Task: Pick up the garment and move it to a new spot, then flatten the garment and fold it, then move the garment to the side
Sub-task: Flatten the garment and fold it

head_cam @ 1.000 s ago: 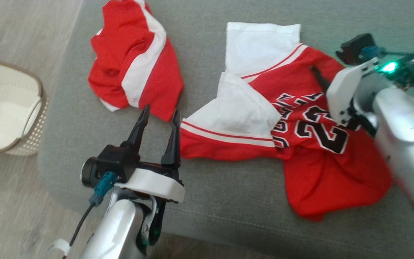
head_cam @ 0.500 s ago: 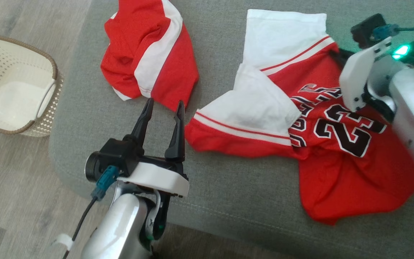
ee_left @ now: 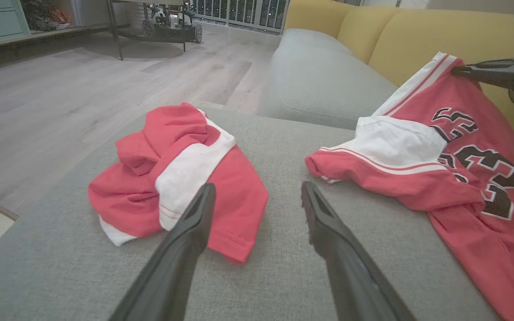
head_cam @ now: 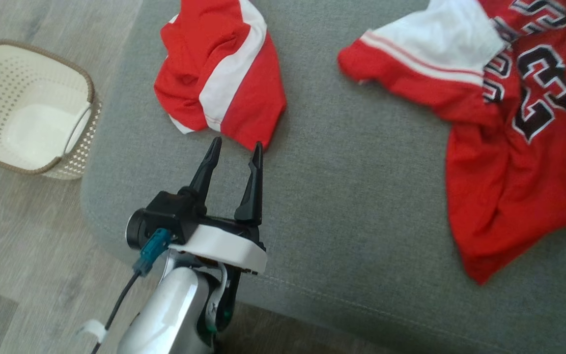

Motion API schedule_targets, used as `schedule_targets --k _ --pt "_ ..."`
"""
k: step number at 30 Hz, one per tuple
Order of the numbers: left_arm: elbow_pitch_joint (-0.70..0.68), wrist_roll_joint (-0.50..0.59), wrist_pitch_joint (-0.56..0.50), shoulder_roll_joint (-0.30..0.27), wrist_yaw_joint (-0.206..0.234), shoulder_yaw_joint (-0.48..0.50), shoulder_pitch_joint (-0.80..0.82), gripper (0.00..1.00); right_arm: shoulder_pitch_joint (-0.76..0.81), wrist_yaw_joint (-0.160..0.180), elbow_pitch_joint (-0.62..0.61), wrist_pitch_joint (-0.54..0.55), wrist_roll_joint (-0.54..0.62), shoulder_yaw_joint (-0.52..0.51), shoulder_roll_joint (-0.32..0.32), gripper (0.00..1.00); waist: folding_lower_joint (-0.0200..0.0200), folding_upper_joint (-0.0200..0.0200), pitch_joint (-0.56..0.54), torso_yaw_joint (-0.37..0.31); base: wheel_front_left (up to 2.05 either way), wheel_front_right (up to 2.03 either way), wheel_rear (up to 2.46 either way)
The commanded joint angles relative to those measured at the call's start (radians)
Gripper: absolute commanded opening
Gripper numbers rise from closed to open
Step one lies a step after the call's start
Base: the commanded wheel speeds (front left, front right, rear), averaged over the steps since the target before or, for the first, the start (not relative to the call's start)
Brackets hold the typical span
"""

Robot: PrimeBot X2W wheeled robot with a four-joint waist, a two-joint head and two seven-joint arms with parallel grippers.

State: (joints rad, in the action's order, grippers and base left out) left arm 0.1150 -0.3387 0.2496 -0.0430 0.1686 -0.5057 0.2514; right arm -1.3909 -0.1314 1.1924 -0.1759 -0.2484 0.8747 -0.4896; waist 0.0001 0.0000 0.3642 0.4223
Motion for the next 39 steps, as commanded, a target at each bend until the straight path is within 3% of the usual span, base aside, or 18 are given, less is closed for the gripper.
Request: schedule_targets --k 1,2,3,9,16,24,31,35,39 --pt "-0.037 -0.008 0.012 -0.007 0.011 0.027 0.035 1.0 -0.03 0.001 0.02 -0.023 0.04 -0.012 0.011 0.0 -0.0001 0.0 0.009 0.008 0.0 0.0 0.0" --pt "-0.038 -0.008 0.012 -0.007 0.011 0.026 0.036 1.0 -0.04 0.001 0.036 -0.032 0.055 -0.028 0.018 0.78 -0.0001 0.0 0.011 0.01 0.0 0.0 0.0" --pt "-0.037 -0.009 0.012 -0.007 0.012 0.026 0.036 1.0 -0.035 0.001 0.052 -0.029 0.054 -0.051 0.033 1.0 -0.0001 0.0 0.011 0.01 0.0 0.0 0.0" --pt "-0.029 -0.004 0.012 -0.007 0.017 0.047 0.034 1.0 0.036 0.001 0.086 -0.048 0.043 -0.156 0.109 1.0 -0.0001 0.0 -0.018 -0.031 0.0 0.0 0.0" --pt "-0.024 0.027 0.012 -0.007 0.009 0.105 0.025 1.0 0.136 0.001 0.059 -0.084 0.021 -0.297 0.195 1.0 -0.0001 0.0 -0.096 -0.145 0.0 0.0 0.0" --pt "-0.028 0.067 0.012 -0.007 -0.007 0.203 -0.008 1.0 0.467 0.001 -0.309 -0.086 0.049 -0.542 0.284 1.0 -0.0001 0.0 -0.202 -0.316 0.0 0.0 0.0" --pt "-0.022 0.089 0.012 -0.007 -0.025 0.256 -0.06 1.0 0.818 0.001 -0.574 -0.086 0.092 -0.709 0.389 1.0 -0.0001 0.0 -0.254 -0.421 0.0 0.0 0.0" --pt "-0.009 0.095 0.012 -0.007 -0.03 0.264 -0.093 1.0 0.992 0.001 -0.681 -0.086 0.092 -0.761 0.428 1.0 -0.0001 0.0 -0.272 -0.457 0.0 0.0 0.0" --pt "-0.001 0.096 0.012 -0.007 -0.035 0.266 -0.118 1.0 1.102 0.001 -0.742 -0.085 0.058 -0.726 0.438 1.0 -0.0001 0.0 -0.278 -0.48 0.0 0.0 0.0"
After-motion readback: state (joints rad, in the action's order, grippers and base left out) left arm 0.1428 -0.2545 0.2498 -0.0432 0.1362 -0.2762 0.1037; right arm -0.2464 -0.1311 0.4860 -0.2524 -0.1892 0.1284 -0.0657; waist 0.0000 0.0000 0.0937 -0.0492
